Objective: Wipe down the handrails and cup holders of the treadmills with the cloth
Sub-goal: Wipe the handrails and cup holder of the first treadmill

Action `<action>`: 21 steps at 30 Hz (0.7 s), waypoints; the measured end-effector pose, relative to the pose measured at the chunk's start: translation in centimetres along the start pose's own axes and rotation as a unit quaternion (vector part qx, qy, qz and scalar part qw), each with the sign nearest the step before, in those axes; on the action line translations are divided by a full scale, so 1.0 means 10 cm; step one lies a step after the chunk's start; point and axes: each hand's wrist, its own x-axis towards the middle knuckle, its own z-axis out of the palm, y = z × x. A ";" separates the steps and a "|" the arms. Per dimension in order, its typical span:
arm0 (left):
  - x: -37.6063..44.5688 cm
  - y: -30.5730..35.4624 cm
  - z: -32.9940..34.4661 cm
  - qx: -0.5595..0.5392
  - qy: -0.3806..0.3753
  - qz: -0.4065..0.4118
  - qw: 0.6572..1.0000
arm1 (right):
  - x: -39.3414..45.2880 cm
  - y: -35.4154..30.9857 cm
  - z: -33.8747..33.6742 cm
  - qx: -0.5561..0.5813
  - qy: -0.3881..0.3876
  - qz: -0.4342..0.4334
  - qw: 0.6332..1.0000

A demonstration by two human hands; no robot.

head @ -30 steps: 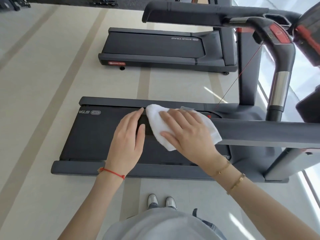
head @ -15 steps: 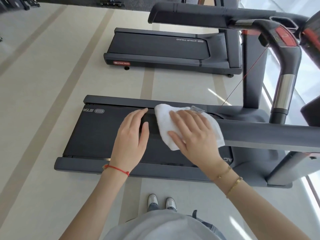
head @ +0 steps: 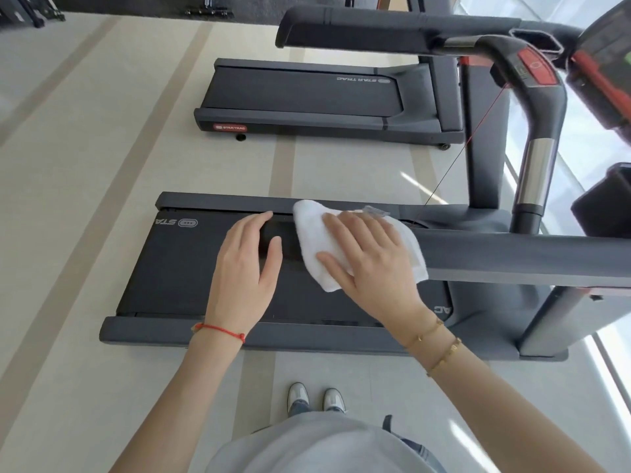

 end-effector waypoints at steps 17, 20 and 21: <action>0.04 0.09 0.04 0.069 0.001 0.062 0.996 | -0.15 0.43 -0.15 -0.049 0.049 0.136 0.988; 0.07 0.15 0.08 0.089 -0.010 0.080 0.993 | 0.03 0.29 -0.09 -0.071 0.073 0.224 0.969; 0.09 0.17 0.10 0.096 -0.015 0.086 0.992 | 0.09 0.19 -0.04 -0.065 0.075 0.222 0.970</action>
